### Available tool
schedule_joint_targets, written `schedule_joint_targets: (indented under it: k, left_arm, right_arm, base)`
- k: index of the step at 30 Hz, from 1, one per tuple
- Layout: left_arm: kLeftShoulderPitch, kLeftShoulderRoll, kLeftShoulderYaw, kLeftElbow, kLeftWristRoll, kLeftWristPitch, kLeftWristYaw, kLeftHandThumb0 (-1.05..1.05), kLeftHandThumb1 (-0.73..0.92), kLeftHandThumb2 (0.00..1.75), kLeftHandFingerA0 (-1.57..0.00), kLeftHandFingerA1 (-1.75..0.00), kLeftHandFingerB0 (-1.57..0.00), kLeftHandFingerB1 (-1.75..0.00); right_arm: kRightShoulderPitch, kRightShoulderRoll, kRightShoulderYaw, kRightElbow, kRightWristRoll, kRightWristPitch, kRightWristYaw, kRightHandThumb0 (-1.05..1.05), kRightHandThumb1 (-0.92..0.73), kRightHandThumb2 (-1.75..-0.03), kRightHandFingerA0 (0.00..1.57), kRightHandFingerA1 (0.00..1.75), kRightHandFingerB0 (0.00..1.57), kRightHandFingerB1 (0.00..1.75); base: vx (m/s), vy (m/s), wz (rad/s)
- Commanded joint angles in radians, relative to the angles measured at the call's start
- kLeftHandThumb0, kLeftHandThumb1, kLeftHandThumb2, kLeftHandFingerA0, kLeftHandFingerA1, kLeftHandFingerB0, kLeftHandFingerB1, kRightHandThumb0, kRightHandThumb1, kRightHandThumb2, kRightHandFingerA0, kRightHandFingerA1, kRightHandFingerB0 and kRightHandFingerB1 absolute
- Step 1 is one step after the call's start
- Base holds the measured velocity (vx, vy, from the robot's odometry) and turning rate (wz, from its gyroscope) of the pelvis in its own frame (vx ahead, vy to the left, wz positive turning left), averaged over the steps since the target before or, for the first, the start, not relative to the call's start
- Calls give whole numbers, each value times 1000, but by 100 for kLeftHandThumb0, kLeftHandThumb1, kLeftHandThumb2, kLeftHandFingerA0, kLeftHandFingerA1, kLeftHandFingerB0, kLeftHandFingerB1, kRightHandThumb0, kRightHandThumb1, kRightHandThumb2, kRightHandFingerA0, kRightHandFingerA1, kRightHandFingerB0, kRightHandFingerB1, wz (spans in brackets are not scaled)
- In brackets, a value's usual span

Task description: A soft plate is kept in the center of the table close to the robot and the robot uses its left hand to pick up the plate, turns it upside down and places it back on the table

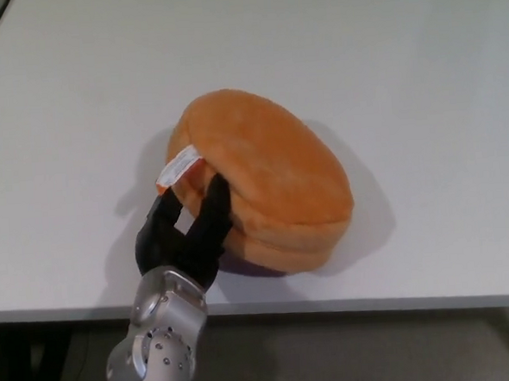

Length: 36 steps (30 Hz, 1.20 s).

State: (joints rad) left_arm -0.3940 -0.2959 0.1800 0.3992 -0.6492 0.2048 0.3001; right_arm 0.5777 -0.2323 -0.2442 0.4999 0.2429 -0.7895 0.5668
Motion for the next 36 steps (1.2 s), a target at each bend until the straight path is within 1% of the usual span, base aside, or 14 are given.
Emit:
schedule_joint_targets:
  k: [1,2,5,7,8,10,11,13,22,24,25,34,35,36]
  left_arm:
    - [37,-370,157,-27,-282,64,420,-24,62,80,-121,-162,-22,-49]
    - [28,-338,137,-25,-269,114,428,-16,64,69,-96,-175,-31,-43]
    - [19,-297,111,-25,-285,183,424,-16,65,67,-97,-175,-25,-40]
    - [21,-281,95,-25,-294,209,414,-20,59,80,-125,-163,-23,-49]
    - [18,-264,76,-23,-287,238,408,-13,63,70,-96,-175,-26,-42]
    - [16,-255,65,-21,-293,253,410,-17,59,80,-124,-162,-21,-48]
    - [15,-252,59,-20,-296,262,410,-11,60,73,-96,-175,-20,-42]
    - [12,-250,38,-14,-299,281,405,-9,59,72,-95,-175,-19,-38]
    - [-16,-268,-70,8,-303,345,381,-9,58,73,-93,-175,-12,-38]
    - [-22,-269,-82,13,-307,349,381,-9,58,74,-94,-175,-12,-37]
    - [-32,-284,-95,24,-302,344,383,-9,56,76,-93,-175,-13,-39]
    - [-60,-316,-154,65,-312,326,377,-16,55,82,-120,-170,-11,-42]
    - [-61,-314,-156,70,-314,325,376,-13,57,77,-97,-175,-9,-37]
    - [-60,-314,-154,70,-323,323,378,-14,59,77,-97,-175,-8,-38]
  right_arm:
    - [-9,-19,-11,18,38,42,15,-67,-62,-96,53,55,28,47]
    - [-10,-21,-12,22,32,36,12,-71,-64,-95,54,54,29,46]
    - [-11,-25,-13,17,10,30,-7,-70,-63,-96,52,54,27,46]
    - [6,-24,-10,-17,7,45,-13,-67,-77,-64,59,39,32,31]
    - [-8,-21,-12,8,-4,6,-17,-68,-64,-97,53,55,27,46]
    - [-14,-20,-12,17,-7,-4,-18,-70,-65,-97,54,55,27,46]
    - [-15,-21,-12,18,-9,-3,-18,-69,-78,-66,63,39,34,32]
    - [-18,-24,-12,22,-3,11,-14,-69,-64,-96,53,54,27,46]
    - [-26,-28,-10,13,-8,20,-17,-71,-64,-97,52,54,27,46]
    - [-24,-29,-9,6,-10,18,-18,-71,-78,-65,61,39,34,32]
    - [-24,-31,-10,7,-21,10,-24,-73,-67,-97,53,53,27,46]
    - [-42,-47,-3,19,-15,-2,5,-69,-65,-99,48,54,23,46]
    - [-29,-49,0,-9,-14,5,8,-69,-82,-66,54,40,30,30]
    - [-24,-51,1,-22,-13,8,10,-72,-68,-101,46,55,22,46]
  base:
    - [0,0,0]
    - [0,0,0]
    - [0,0,0]
    - [0,0,0]
    - [0,0,0]
    - [0,0,0]
    - [0,0,0]
    - [0,0,0]
    - [0,0,0]
    - [0,0,0]
    - [0,0,0]
    - [0,0,0]
    - [0,0,0]
    - [0,0,0]
